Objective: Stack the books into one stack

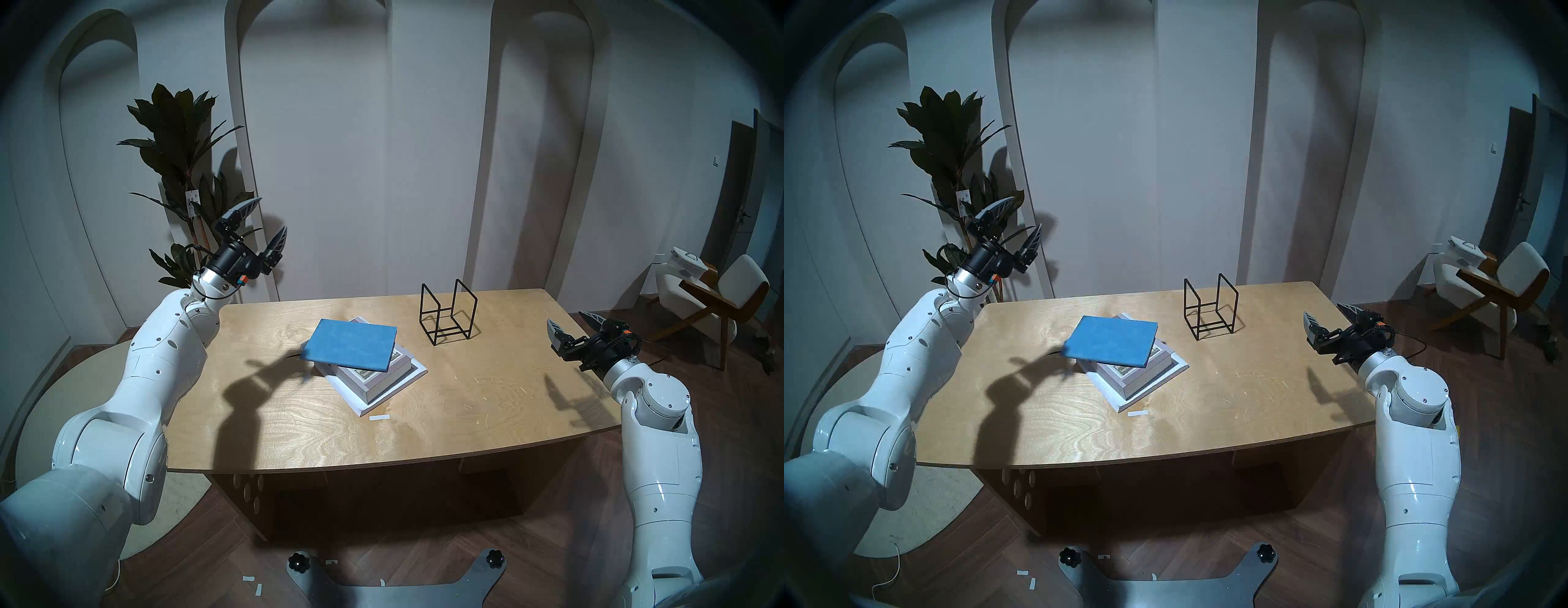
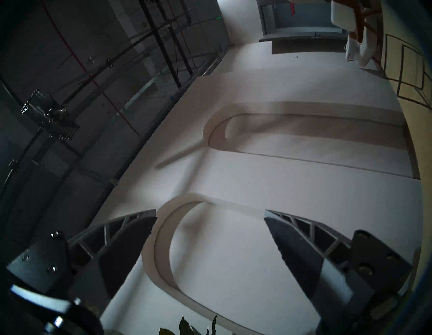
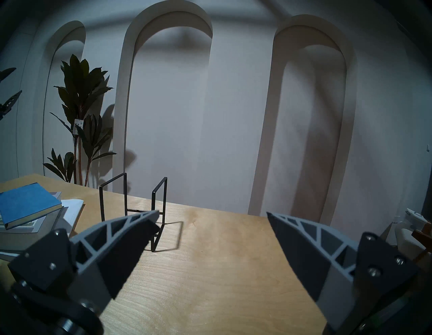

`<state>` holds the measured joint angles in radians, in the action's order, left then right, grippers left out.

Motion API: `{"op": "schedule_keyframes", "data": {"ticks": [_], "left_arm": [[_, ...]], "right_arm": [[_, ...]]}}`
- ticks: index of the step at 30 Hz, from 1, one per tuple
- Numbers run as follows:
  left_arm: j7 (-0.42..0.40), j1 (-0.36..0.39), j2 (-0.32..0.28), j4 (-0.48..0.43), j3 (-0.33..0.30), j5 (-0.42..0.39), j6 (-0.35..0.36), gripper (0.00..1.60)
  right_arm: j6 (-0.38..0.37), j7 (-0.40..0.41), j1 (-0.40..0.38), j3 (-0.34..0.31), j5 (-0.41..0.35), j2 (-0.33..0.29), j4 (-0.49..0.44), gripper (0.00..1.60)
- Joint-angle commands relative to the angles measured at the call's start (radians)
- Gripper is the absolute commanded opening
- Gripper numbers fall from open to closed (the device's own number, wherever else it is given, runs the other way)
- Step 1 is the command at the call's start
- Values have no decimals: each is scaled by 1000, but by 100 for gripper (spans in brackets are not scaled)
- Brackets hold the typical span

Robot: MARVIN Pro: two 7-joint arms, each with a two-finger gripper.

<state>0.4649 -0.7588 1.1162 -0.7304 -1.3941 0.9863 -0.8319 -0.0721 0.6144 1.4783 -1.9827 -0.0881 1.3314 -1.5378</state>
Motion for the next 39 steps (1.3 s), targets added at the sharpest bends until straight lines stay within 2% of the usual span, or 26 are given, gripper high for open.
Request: {"op": "schedule_keyframes", "data": {"ticks": [1,11,15,16,18,19,24,30,39], "left_arm": [[-88,91,55,52,-48,-95,51,160],[-281,131,113,184,-123,-245,174,160],[-371,151,122,227,-159,-304,236,160],[-356,153,123,236,-161,-311,247,160],[-430,164,123,245,-187,-346,276,160],[-432,165,122,247,-190,-354,282,160],[-530,163,119,220,-220,-405,306,160],[-640,159,105,197,-259,-459,374,160],[-813,104,99,102,-295,-524,471,160]], "right_arm": [[6,2,-11,1,-2,-3,-19,160],[7,2,-11,1,-2,-3,-20,160],[8,2,-11,1,-3,-3,-21,160],[8,2,-11,1,-3,-3,-22,160],[8,2,-10,1,-3,-3,-22,160],[8,2,-10,1,-3,-3,-22,160],[8,2,-10,1,-3,-3,-23,160],[8,2,-9,1,-3,-3,-25,160],[9,2,-8,0,-3,-3,-27,160]]}}
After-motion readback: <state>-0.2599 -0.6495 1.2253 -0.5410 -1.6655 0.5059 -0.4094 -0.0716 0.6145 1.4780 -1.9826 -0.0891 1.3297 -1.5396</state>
